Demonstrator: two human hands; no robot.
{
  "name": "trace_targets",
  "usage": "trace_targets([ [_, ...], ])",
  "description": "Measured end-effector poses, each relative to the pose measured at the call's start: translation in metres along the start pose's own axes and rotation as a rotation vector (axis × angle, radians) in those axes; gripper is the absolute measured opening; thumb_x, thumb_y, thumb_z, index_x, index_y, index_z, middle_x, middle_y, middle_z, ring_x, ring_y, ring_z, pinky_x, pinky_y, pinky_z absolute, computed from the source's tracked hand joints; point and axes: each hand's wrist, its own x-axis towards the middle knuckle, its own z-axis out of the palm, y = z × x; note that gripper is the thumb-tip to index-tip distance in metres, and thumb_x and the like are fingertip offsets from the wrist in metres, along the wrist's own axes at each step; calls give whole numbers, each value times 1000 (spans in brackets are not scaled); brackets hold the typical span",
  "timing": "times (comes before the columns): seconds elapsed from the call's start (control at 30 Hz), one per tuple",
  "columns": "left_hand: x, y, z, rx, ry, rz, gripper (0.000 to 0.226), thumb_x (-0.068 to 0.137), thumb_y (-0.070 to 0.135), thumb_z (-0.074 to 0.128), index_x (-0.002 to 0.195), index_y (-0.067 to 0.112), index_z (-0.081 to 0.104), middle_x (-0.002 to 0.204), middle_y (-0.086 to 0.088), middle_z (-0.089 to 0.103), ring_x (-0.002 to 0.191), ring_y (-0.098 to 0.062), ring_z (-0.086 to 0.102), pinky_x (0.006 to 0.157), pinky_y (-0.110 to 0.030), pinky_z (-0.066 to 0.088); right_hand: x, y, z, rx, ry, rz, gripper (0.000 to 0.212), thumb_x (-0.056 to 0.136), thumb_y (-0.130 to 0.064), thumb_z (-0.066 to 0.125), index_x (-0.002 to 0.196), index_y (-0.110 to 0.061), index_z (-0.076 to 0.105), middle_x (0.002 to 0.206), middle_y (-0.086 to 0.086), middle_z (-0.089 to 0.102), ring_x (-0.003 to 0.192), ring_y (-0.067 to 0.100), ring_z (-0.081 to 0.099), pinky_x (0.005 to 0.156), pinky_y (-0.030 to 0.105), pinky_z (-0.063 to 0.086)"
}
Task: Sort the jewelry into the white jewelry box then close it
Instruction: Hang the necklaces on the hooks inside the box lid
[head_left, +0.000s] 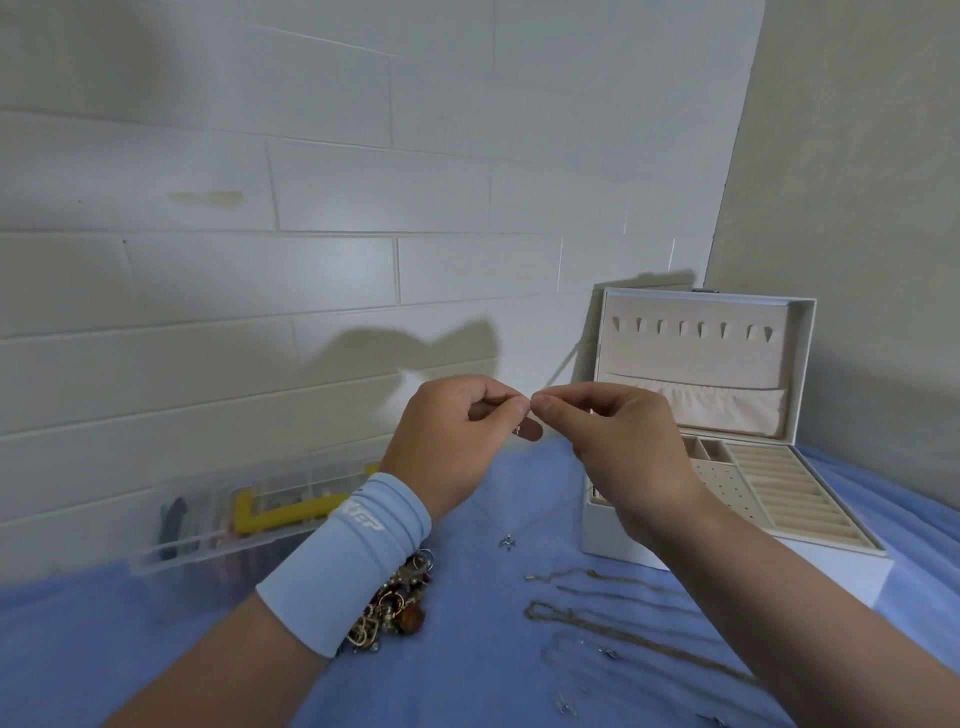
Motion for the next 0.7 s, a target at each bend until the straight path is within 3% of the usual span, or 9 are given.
trace_targets([
  [0.1,1,-1,2,18,8,-66,16,95,20,60,86,19,73,75,12,76,78,-5,70,75,-24,54,0,2,1,-22,-29,-6,6,89,-15,75,86,-13,79,50,-18,59,45,0,49,48,9,35],
  [0.2,2,-3,3,40,18,-61,15,94,20,60,84,18,71,75,10,75,60,-5,60,56,-24,47,3,0,-3,120,-145,211,9,91,-15,72,93,-7,77,57,-11,58,46,8,31,43,19,24],
  [0.3,2,-7,4,146,24,38,14,93,20,61,81,22,68,76,13,73,65,-7,61,58,-20,45,7,0,-8,237,-250,391,12,91,-16,70,98,-8,76,77,-4,65,51,9,26,41,19,20],
  [0.4,1,-7,7,68,-12,14,16,94,16,60,82,17,71,77,8,74,64,-4,62,58,-20,46,10,3,-9,319,-310,439,9,93,-18,67,96,-12,73,83,-3,64,50,7,26,39,17,19],
  [0.47,1,-6,7,6,-24,-15,17,93,12,60,82,12,72,76,3,74,56,4,57,55,-11,40,10,5,-7,368,-326,481,6,94,-19,66,94,-16,71,82,-3,59,48,6,28,37,16,20],
  [0.53,1,-8,8,48,21,18,13,92,15,63,82,16,71,76,7,73,64,4,60,60,-9,41,10,5,-6,413,-314,523,2,91,-19,69,90,-18,70,74,-5,50,46,6,27,35,17,20],
  [0.6,0,-11,9,111,125,86,7,88,18,70,83,22,68,77,12,70,68,5,60,62,-8,39,10,5,-5,433,-316,537,12,80,-21,74,87,-18,66,67,-6,40,45,6,22,34,17,18],
  [0.7,-3,-13,9,226,206,250,9,84,14,75,83,21,70,82,14,70,58,14,51,59,-5,34,10,4,-5,411,-311,533,17,73,-24,75,84,-18,63,65,-6,33,47,7,18,36,18,15],
])
